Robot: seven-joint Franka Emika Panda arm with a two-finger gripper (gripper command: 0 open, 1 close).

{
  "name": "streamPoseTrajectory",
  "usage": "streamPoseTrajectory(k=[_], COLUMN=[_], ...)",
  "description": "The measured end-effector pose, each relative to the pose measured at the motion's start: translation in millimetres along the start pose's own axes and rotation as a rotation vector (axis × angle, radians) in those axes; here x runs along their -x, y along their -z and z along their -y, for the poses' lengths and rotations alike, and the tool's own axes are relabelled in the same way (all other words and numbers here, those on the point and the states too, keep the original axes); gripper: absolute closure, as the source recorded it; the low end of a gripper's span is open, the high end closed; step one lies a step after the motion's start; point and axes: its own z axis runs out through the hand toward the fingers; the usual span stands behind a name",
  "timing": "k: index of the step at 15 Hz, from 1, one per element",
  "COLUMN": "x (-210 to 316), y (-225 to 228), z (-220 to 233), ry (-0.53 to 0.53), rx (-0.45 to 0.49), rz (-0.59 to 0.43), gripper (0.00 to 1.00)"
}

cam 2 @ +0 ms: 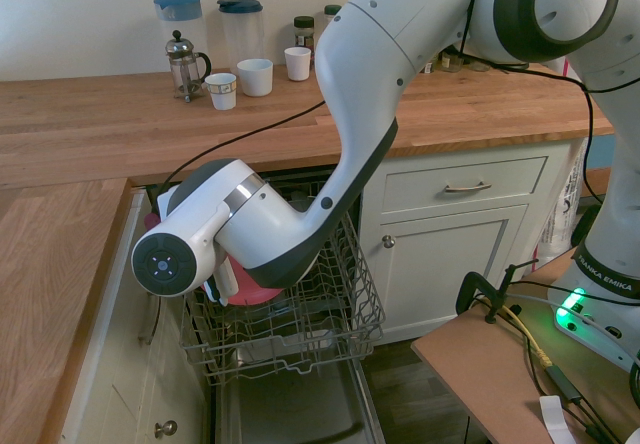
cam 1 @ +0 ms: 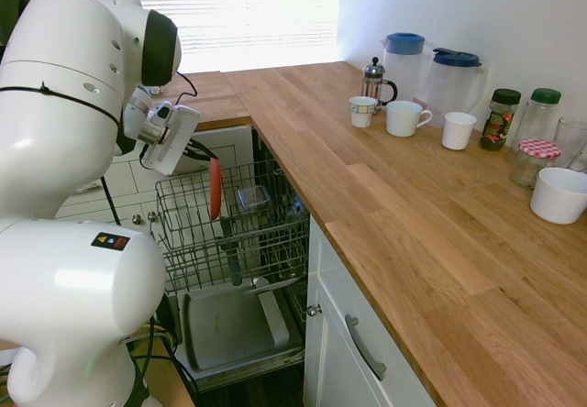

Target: Put the plate in the dishwasher

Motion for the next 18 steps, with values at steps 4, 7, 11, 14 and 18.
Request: streamPoseTrajectory(k=[4, 7, 11, 14, 18], x=[4.5, 13.8, 15.6, 10.6, 6.9], y=[2.2, -3.3, -14.7, -15.4, -18.2], z=[14.4, 28.5, 39.5, 39.5, 37.2], ry=[-0.005, 0.001, -0.007, -0.029, -0.049], rx=[-0.062, -0.099, -0.123, -0.134, -0.144], rz=[0.024, 0.037, 0.051, 0.067, 0.085], gripper=[1.0, 1.0, 0.0, 0.0, 0.0])
